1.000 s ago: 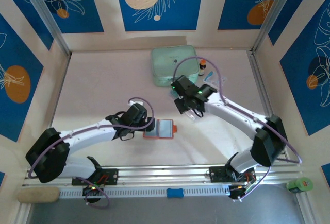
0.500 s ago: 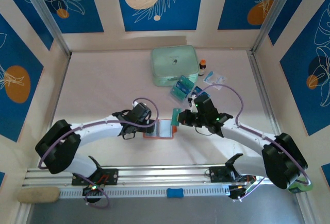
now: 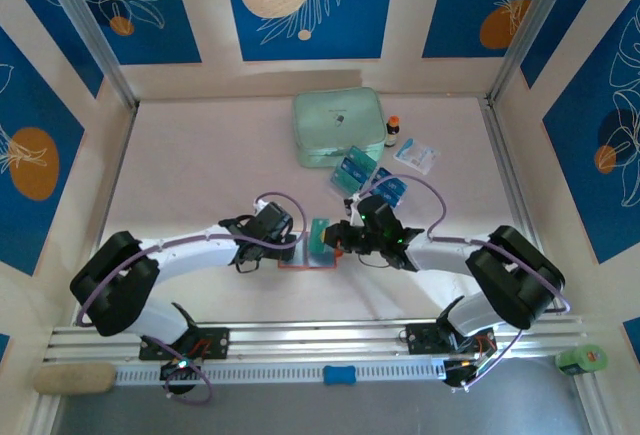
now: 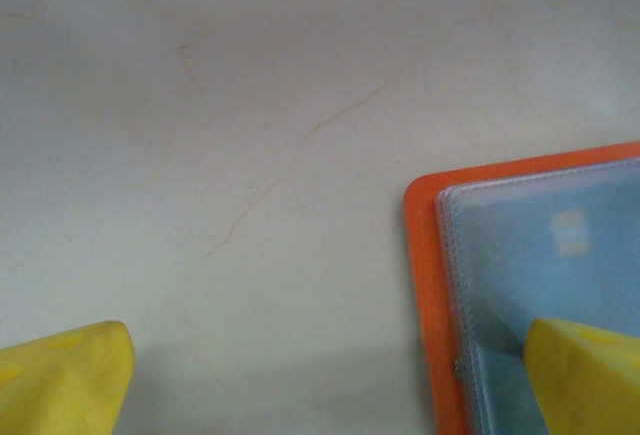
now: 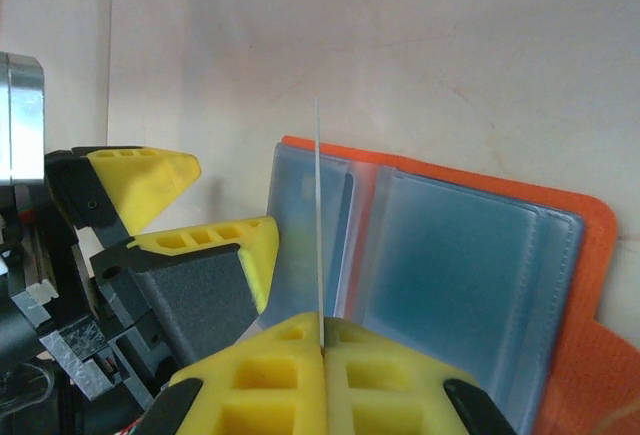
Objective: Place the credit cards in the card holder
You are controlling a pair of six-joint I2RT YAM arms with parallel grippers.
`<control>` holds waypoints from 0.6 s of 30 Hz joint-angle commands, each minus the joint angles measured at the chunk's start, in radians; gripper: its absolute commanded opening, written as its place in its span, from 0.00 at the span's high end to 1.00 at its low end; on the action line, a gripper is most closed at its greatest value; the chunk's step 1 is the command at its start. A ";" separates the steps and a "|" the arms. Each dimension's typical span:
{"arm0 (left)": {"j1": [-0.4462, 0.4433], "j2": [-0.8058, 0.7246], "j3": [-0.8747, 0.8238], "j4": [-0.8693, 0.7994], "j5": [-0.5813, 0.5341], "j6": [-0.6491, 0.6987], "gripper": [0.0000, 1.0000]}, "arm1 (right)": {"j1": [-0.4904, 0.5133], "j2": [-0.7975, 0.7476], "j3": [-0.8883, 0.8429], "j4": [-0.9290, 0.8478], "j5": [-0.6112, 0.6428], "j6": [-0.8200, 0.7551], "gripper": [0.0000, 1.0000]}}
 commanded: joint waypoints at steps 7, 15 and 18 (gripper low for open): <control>0.005 0.003 -0.035 -0.026 -0.025 -0.026 0.00 | 0.007 0.054 -0.018 0.112 0.005 0.027 1.00; 0.006 0.000 -0.046 -0.022 -0.025 -0.030 0.00 | 0.012 0.100 -0.007 0.147 -0.006 0.041 1.00; 0.005 -0.001 -0.047 -0.020 -0.023 -0.029 0.00 | 0.012 0.115 -0.003 0.158 -0.007 0.045 1.00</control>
